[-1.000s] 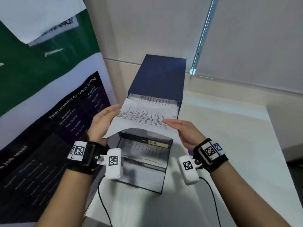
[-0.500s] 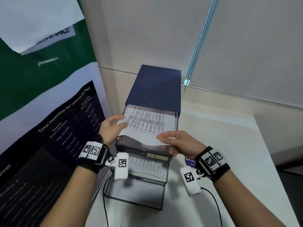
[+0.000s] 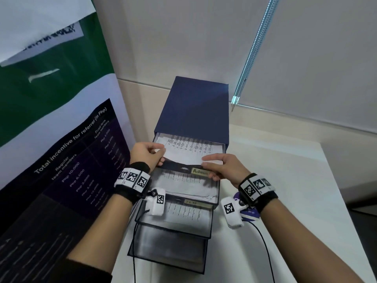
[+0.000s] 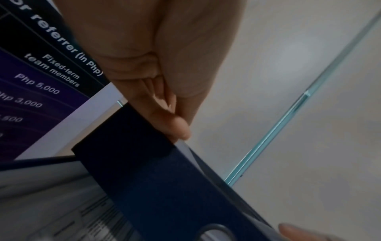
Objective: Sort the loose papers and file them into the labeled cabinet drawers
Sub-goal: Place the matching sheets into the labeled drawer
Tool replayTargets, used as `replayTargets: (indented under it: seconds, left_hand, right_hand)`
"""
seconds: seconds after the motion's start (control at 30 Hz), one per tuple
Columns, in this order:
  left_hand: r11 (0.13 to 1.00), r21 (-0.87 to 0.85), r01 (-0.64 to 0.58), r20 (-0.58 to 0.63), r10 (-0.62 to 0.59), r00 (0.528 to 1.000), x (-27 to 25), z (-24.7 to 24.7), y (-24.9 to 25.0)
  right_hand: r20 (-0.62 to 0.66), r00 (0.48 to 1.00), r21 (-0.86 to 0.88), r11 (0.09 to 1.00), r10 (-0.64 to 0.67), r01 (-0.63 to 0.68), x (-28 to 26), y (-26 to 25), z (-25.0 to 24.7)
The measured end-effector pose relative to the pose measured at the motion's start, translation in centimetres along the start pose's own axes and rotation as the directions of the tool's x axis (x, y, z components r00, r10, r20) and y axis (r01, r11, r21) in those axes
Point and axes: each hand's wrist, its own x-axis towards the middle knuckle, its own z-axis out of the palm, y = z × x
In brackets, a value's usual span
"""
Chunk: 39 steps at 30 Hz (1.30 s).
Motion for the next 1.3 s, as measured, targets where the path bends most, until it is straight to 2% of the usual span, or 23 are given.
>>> replayTargets:
  seconds: [0.03,0.1,0.17,0.23,0.37,0.5,0.53,0.6,0.7,0.77,0.83,0.87,0.93,1.0,1.03,1.1,1.13,1.17,1.23,1.3]
  left_hand:
    - [1.0,0.02,-0.016,-0.019,0.017,1.0,0.4,0.3,0.1]
    - [0.977,0.2,-0.074,-0.055,0.087,0.995,1.3,0.8,0.3]
    - [0.909,0.392,-0.14,-0.052,0.173,0.983,2.3,1.2,0.6]
    - [0.867,0.47,-0.168,-0.013,0.197,0.98,3.2,1.7,0.8]
    - [0.76,0.632,-0.153,0.054,0.154,0.987,4.7,3.0,1.0]
    - [0.579,0.795,-0.18,0.176,0.064,0.982,4.7,3.7,1.1]
    - [0.558,0.808,-0.19,0.192,0.056,0.98,4.5,3.7,1.1]
    - [0.569,0.799,-0.198,0.197,0.064,0.978,3.9,3.4,1.3]
    - [0.686,0.678,-0.265,0.164,0.211,0.964,1.8,1.5,0.8]
    - [0.759,0.566,-0.323,0.053,0.357,0.933,-0.2,-0.7,-0.7]
    - [0.816,0.488,-0.31,-0.109,0.409,0.906,-2.1,-2.8,-3.3]
    - [0.844,0.467,-0.265,-0.184,0.386,0.904,-3.0,-3.8,-5.1]
    - [0.903,0.421,-0.091,-0.336,0.248,0.908,-4.7,-5.2,-8.9]
    - [0.908,0.377,0.185,-0.445,0.002,0.896,-6.2,-6.1,-12.6]
    - [0.858,0.379,0.346,-0.448,-0.157,0.88,-7.2,-6.3,-14.2]
    - [0.703,0.404,0.586,-0.371,-0.46,0.807,-9.5,-6.6,-16.9]
    - [0.663,0.386,0.641,-0.307,-0.563,0.767,-10.5,-6.5,-18.2]
    - [0.666,0.332,0.668,-0.239,-0.625,0.743,-11.6,-6.1,-19.2]
    - [0.716,0.149,0.682,-0.066,-0.681,0.729,-13.3,-4.9,-21.1]
    - [0.705,0.005,0.709,0.048,-0.709,0.704,-14.5,-3.2,-22.0]
  right_hand:
    - [0.003,1.0,-0.036,0.999,-0.008,0.008,0.1,-0.1,0.0]
    - [-0.011,1.0,-0.111,0.994,-0.026,0.024,0.4,-0.2,-0.1]
    - [-0.049,0.997,-0.174,0.984,-0.051,0.042,1.0,-0.4,-0.1]
    - [-0.098,0.994,-0.216,0.976,-0.057,0.034,1.9,-0.7,-0.4]
    - [-0.13,0.991,-0.335,0.942,-0.024,-0.021,3.4,-1.5,-0.5]
    - [-0.054,0.999,-0.409,0.912,0.003,-0.025,3.0,-1.9,0.0]
    - [-0.027,1.0,-0.403,0.915,-0.002,-0.009,2.8,-1.9,0.2]
    - [0.04,0.999,-0.379,0.924,-0.036,0.049,2.0,-1.7,0.4]
    - [0.108,0.985,-0.458,0.873,-0.133,0.168,0.4,-1.1,1.0]
    - [0.111,0.964,-0.599,0.758,-0.242,0.259,-0.5,-0.5,1.7]
    - [0.131,0.938,-0.756,0.58,-0.321,0.304,-1.1,0.3,2.4]
    - [0.15,0.927,-0.82,0.481,-0.344,0.312,-1.3,0.8,3.0]
    - [0.186,0.912,-0.883,0.345,-0.367,0.319,-1.7,1.8,4.3]
    - [0.233,0.877,-0.915,0.21,-0.419,0.343,-2.2,2.8,5.6]
    - [0.261,0.854,-0.926,0.132,-0.451,0.353,-2.5,3.2,6.3]
    - [0.311,0.815,-0.935,-0.001,-0.489,0.356,-2.7,4.3,7.2]
    - [0.328,0.806,-0.935,-0.045,-0.492,0.352,-2.7,4.8,7.5]
    - [0.333,0.805,-0.937,-0.072,-0.491,0.343,-2.8,5.3,7.7]
    - [0.316,0.811,-0.947,-0.107,-0.492,0.304,-2.6,6.0,7.8]
    - [0.316,0.814,-0.948,-0.148,-0.486,0.28,-2.6,6.5,7.4]
